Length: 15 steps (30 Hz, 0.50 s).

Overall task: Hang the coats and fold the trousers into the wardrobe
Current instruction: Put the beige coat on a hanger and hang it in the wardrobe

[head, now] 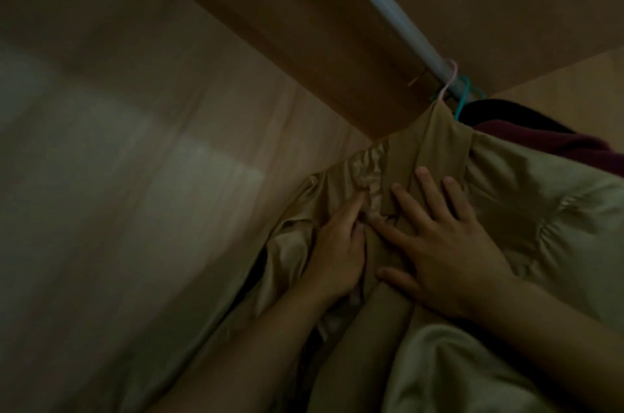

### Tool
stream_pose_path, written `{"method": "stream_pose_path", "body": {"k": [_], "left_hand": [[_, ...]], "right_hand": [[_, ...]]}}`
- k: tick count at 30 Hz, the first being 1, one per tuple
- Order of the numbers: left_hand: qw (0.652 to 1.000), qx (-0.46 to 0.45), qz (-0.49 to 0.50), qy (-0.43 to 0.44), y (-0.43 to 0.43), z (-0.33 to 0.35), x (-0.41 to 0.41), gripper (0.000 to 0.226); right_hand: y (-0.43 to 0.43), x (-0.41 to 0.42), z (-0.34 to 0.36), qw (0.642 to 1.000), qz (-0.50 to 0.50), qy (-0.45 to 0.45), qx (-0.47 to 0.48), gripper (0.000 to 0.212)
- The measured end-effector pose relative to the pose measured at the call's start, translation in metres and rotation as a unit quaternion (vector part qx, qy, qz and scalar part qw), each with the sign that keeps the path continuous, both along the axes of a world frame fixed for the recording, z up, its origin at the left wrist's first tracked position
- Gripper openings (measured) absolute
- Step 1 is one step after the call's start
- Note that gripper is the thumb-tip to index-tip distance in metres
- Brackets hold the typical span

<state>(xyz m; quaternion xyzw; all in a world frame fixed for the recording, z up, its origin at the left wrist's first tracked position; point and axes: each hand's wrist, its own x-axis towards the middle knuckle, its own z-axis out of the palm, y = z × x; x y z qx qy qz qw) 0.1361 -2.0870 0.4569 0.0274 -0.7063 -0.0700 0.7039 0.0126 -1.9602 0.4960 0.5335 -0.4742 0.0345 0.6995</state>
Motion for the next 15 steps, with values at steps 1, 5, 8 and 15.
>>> {"method": "stream_pose_path", "body": {"k": [1,5,8,15], "left_hand": [[0.999,0.003,0.040,0.020,0.005,-0.009,0.007,0.052],[0.942,-0.023,0.333,0.030,0.000,-0.044,0.022,0.060],[0.905,0.057,0.421,0.012,-0.006,-0.059,0.019,0.071],[0.922,0.225,0.313,-0.023,-0.021,-0.069,-0.002,0.081]], "right_hand": [[-0.001,-0.001,-0.002,1.000,-0.003,0.008,0.004,0.071],[-0.002,-0.002,-0.008,1.000,-0.007,0.014,0.011,0.068],[-0.001,-0.001,-0.011,1.000,-0.008,0.019,0.012,0.071],[-0.011,-0.019,-0.018,0.999,-0.006,0.027,0.018,0.076]]}}
